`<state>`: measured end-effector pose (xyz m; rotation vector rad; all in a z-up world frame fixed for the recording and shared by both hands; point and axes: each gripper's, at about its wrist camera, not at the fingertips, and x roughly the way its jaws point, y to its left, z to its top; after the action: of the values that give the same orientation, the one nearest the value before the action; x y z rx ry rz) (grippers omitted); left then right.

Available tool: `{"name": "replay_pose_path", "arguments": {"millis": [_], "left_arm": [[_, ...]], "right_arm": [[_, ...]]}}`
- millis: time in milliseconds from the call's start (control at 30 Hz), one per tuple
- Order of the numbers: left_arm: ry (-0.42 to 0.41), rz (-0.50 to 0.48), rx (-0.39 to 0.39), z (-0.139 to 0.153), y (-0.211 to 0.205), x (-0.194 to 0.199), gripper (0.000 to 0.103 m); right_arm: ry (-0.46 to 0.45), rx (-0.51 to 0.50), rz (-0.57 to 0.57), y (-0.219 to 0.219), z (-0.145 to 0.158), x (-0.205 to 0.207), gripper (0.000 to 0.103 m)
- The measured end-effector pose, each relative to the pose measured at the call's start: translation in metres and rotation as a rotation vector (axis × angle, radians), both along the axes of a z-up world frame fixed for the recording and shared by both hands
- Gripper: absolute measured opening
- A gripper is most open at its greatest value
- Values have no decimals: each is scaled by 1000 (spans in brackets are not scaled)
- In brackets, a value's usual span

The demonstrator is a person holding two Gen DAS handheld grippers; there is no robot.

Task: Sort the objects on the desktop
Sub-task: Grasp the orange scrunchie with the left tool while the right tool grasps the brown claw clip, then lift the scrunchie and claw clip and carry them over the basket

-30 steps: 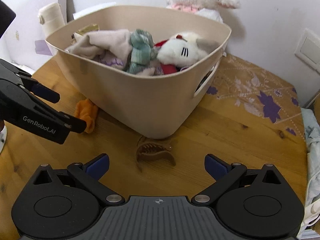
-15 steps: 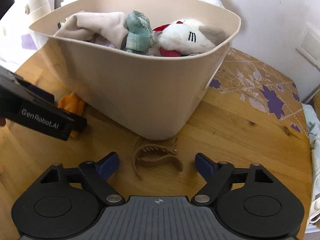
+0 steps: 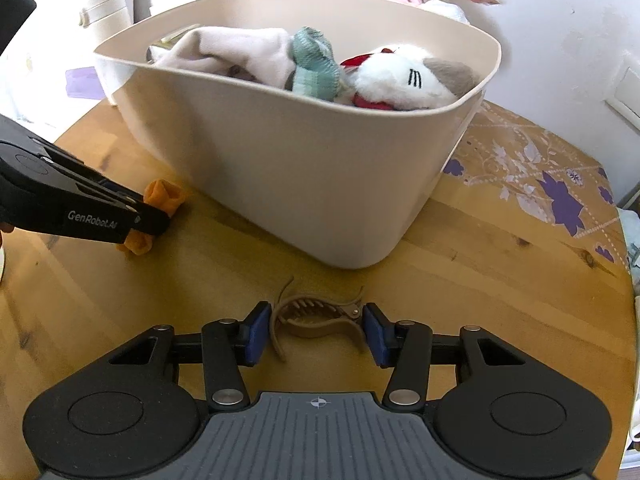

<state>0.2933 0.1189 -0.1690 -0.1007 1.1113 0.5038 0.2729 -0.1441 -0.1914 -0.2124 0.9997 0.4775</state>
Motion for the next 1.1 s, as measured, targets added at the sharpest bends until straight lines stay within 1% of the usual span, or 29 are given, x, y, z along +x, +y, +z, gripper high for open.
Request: {"name": "replay_pose_path", "arguments": {"millis": [167,300,433,467,533,633,667,733,867,933,1100], "left_arm": [[7,-18,10,3,-7,-14,15],[-17,-44,17,13,-16,-30,15],[-42,-64,33,32,-5,-35,15],[-47,-66,36,44,-4,-41,15],[-57,-74,48,52,-9,-48,15],[-70,-93,63,63,-19,-56,15],[-75,-99,66,72,-21,-54,15],[-86,-111,71,70,-16,-52,15],[-104,-145,99,85,-27,-58,15],[-111,-162,117,89,-30,-60,15],[-139,-175,125,104,-30,-61,15]], "right_arm": [[-8,13,-14,-4,12,-14,47],[-37,16,-30,-9,29,-27,47],[-60,18,-24,-15,42,-37,47],[-66,24,-20,-17,42,-36,47],[-80,32,-10,-20,43,-35,47],[-101,39,11,-23,55,-43,47],[-109,44,17,-23,60,-46,47],[-136,54,28,-23,72,-53,47],[-195,73,53,-24,95,-63,47],[-218,79,64,-24,106,-65,47],[-275,95,76,-27,133,-65,47]]}}
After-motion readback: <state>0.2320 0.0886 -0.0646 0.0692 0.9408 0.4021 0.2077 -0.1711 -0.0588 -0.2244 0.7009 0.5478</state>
